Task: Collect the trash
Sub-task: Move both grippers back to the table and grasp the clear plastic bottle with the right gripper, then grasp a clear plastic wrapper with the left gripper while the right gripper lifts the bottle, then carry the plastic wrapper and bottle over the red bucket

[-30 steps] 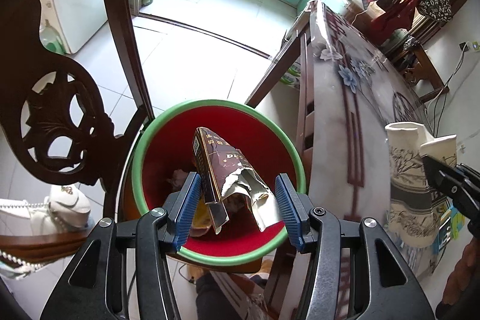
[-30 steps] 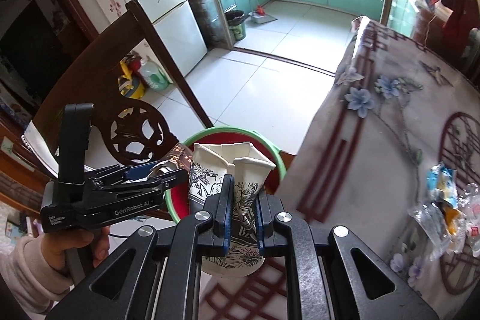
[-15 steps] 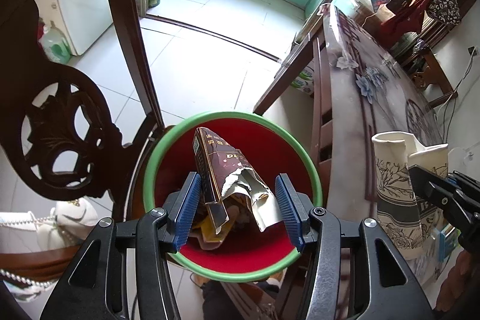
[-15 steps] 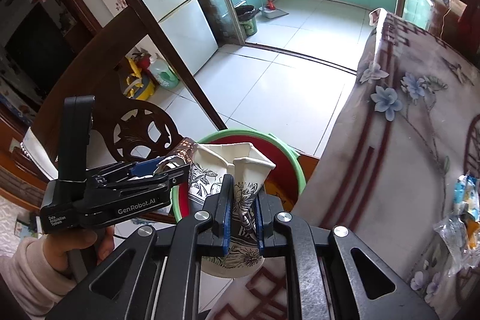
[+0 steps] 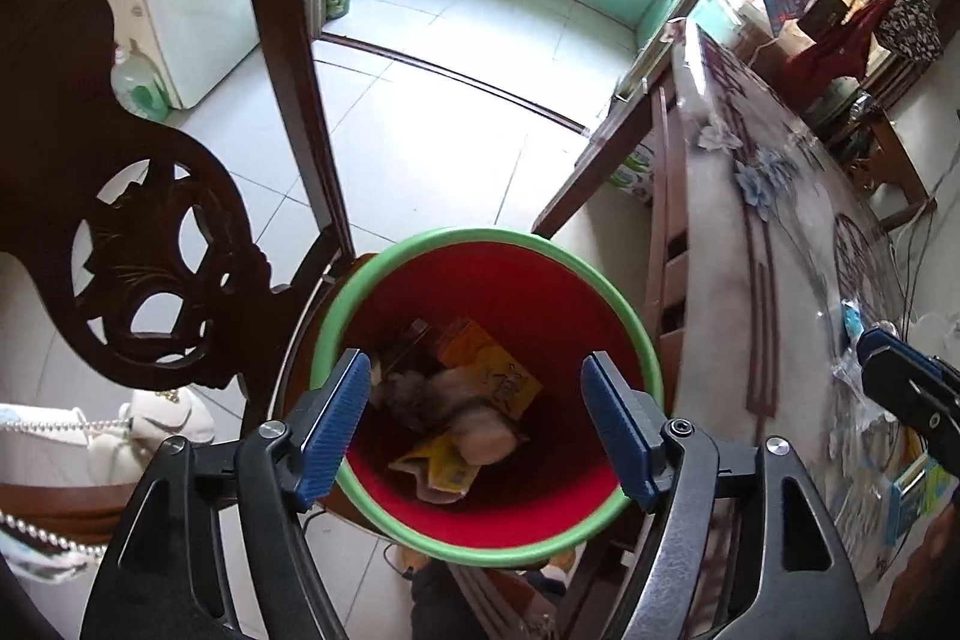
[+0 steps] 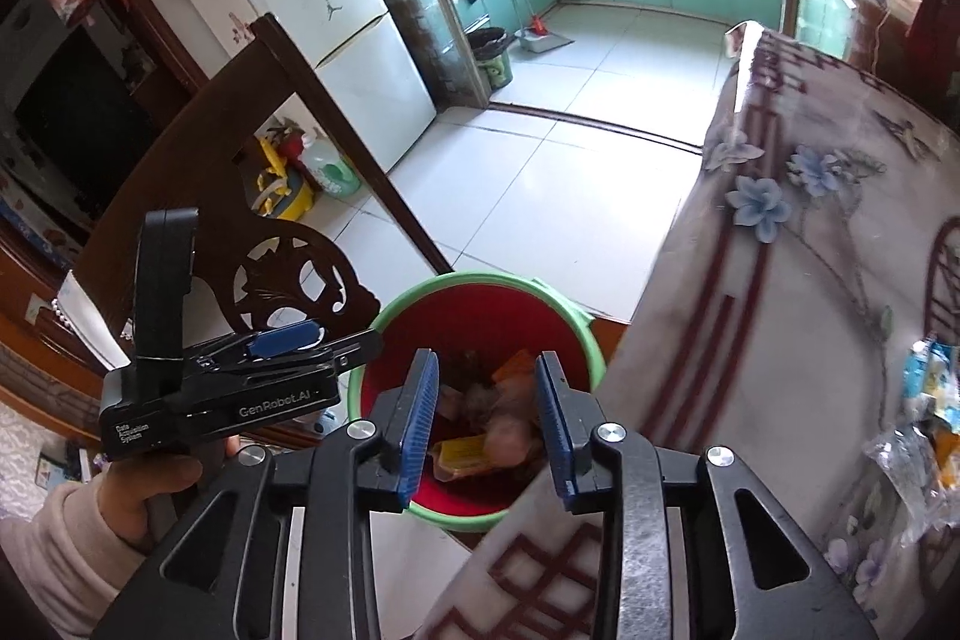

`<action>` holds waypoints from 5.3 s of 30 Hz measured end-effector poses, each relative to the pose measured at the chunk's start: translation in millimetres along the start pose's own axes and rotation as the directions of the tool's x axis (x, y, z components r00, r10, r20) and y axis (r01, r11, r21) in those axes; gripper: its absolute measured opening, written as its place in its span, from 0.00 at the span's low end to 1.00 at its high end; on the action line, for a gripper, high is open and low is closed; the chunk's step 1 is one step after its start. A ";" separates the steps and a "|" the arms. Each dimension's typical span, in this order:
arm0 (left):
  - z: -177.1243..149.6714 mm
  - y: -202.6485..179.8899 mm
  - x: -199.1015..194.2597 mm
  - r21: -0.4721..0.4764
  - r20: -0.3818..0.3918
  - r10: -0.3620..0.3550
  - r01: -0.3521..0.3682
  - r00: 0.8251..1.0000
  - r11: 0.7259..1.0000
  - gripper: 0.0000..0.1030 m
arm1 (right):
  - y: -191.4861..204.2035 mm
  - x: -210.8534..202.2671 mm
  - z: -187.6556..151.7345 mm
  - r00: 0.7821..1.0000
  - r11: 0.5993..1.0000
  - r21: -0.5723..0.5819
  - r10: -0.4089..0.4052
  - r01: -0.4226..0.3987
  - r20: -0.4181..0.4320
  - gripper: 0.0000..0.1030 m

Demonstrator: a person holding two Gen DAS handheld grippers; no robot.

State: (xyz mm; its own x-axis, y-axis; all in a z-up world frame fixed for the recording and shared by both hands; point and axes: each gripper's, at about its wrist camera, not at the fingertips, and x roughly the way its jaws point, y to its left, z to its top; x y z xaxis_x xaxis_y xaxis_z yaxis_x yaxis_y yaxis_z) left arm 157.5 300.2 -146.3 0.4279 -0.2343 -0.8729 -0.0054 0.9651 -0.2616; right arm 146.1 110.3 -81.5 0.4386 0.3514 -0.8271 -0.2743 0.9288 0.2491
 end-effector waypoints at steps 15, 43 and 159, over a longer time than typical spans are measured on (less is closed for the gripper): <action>-46.6 -141.6 -11.7 0.165 -0.058 -0.119 0.127 0.991 0.978 0.79 | -193.6 -139.0 -84.5 0.934 0.930 0.085 -0.357 0.356 -0.009 0.43; -63.5 -357.3 50.2 0.054 -0.156 -0.130 0.140 0.979 0.989 0.79 | -403.3 -110.3 -99.0 0.960 0.974 -0.107 -0.216 0.199 -0.179 0.50; -41.2 -15.9 28.8 0.010 -0.151 0.051 -0.050 0.987 0.999 0.18 | -9.9 -7.4 -19.9 0.986 0.985 -0.091 -0.151 0.144 -0.071 0.28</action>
State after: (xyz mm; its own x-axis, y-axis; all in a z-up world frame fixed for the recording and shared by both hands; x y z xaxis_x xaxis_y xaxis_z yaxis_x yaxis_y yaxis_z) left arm 132.7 273.3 -184.3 0.2854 -0.1996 -0.9374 -0.0180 0.9768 -0.2135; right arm 128.5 96.2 -87.8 0.4131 0.1982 -0.8888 -0.2851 0.9551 0.0805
